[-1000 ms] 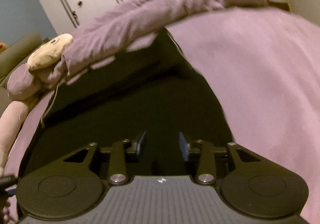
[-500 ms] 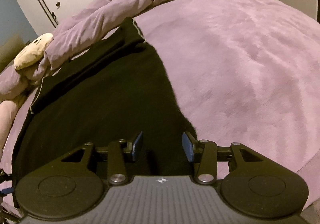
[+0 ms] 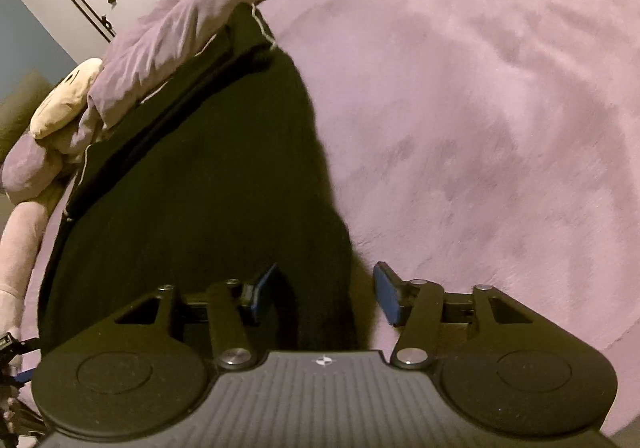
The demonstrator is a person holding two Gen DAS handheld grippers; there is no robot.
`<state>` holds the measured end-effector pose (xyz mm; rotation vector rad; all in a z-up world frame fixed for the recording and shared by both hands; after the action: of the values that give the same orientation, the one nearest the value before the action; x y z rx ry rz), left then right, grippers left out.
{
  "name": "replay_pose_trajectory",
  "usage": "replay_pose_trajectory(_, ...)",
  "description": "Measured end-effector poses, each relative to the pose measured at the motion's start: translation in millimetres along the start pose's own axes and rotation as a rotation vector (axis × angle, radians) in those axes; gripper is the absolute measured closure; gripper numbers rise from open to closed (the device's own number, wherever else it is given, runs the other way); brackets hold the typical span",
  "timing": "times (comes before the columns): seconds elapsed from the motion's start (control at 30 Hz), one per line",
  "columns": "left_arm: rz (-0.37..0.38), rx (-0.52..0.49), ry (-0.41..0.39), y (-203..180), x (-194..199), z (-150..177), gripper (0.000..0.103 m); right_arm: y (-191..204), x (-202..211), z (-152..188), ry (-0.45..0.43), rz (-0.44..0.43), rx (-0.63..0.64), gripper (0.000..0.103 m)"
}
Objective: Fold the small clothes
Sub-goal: 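Lay the folded side down and smooth it with the left tool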
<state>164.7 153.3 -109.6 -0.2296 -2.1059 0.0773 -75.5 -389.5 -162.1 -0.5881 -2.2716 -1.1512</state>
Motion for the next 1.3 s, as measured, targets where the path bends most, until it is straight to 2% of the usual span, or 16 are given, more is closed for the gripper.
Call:
replay_pose_trajectory(0.07,0.019,0.019,0.021,4.3,-5.9,-0.2,0.008,2.3,-4.3,0.3,0.014,-0.04,-0.015,0.029)
replay_pose_trajectory(0.13,0.022,0.051,0.017,11.7,-9.2,-3.2,0.008,6.7,-8.4,0.5,0.04,-0.077,-0.012,0.011)
replay_pose_trajectory(0.2,0.063,0.089,0.001,17.8,-10.5,-7.9,0.008,11.4,-14.2,0.8,0.064,-0.089,0.004,0.004)
replay_pose_trajectory(0.33,0.114,0.141,0.023,23.2,-19.3,-8.0,0.008,11.6,-19.4,0.4,0.064,-0.084,0.014,0.004)
replay_pose_trajectory(0.53,0.163,0.13,0.038,18.7,-17.2,-5.7,0.005,10.2,-20.9,-0.7,0.067,-0.089,0.001,0.004)
replay_pose_trajectory(0.67,0.231,0.133,0.07,10.0,-14.6,3.6,0.004,9.7,-20.7,0.4,0.035,-0.092,-0.001,0.004)
replay_pose_trajectory(0.73,0.235,0.101,0.082,4.4,-13.2,9.8,0.004,10.5,-20.4,0.6,0.029,-0.093,0.005,0.004)
replay_pose_trajectory(0.83,0.245,0.065,0.094,-1.1,-10.7,13.1,0.004,10.0,-21.2,-3.1,0.052,-0.098,-0.006,0.004)
replay_pose_trajectory(0.9,0.265,0.085,0.096,-0.4,-9.3,12.9,0.006,8.6,-20.5,-7.3,0.071,-0.104,-0.043,0.004)
replay_pose_trajectory(1.07,0.239,0.103,0.11,9.1,-7.4,12.5,0.03,8.4,-15.2,-17.0,0.109,-0.129,-0.098,0.005)
replay_pose_trajectory(1.13,0.241,0.111,0.114,13.3,-6.7,12.3,0.036,8.8,-14.2,-17.3,0.117,-0.143,-0.093,0.01)
replay_pose_trajectory(1.27,0.256,0.159,0.123,24.8,-5.9,13.9,0.048,8.6,-14.7,-15.4,0.126,-0.11,-0.017,0.021)
replay_pose_trajectory(1.3,0.261,0.168,0.125,27.0,-5.8,14.2,0.05,8.7,-14.2,-14.6,0.126,-0.099,0.007,0.027)
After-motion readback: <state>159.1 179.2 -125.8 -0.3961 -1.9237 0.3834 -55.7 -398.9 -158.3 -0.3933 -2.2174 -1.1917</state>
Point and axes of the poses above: each gripper's, at about its wrist camera, not at the fingertips, and x roughly against the way its jaws point, y to its left, z to its underside, the point moved 8 cm from there along -x, roughly the way its jaws point, and after that the axes turned 10 degrees about -x, right-handed, at the moved point
